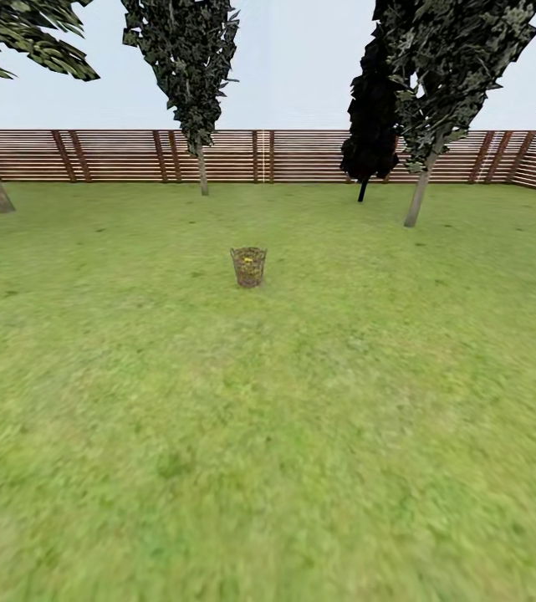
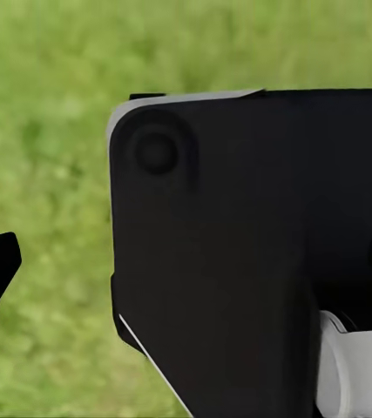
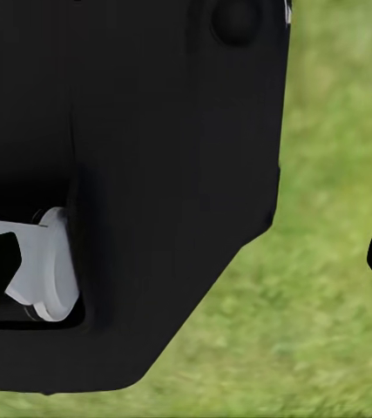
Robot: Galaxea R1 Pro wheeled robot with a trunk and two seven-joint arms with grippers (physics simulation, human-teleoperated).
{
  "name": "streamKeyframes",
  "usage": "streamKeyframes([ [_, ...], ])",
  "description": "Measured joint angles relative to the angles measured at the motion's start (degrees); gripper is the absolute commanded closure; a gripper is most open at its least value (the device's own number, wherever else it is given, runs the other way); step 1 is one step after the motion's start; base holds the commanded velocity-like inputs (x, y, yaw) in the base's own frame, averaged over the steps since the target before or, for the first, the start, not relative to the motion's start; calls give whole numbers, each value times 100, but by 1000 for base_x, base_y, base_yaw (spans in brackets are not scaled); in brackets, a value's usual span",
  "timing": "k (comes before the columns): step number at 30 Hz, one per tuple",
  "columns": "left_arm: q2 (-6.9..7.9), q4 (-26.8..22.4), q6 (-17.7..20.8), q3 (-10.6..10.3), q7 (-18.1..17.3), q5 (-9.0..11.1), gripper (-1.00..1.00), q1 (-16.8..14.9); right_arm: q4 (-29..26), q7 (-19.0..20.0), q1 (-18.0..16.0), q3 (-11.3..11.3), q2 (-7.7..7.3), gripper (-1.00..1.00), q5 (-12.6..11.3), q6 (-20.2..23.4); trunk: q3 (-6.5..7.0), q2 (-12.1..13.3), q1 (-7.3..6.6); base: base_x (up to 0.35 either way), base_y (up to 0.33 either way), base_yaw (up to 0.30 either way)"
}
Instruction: Take the three Easter eggs out of the wicker basket on the lawn in the garden, then place them on the lawn next to a single tree (choose any tree) so that all three eggs are next to the same tree and none are left in the basket.
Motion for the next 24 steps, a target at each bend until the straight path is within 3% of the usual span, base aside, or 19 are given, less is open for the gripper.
streamKeyframes([
  [24, 3, 0, 2, 0, 0, 1, -100, 1, 6, 2, -1, 20, -31, -100, 39, -32, -9, 0, 0, 197, 0, 0],
])
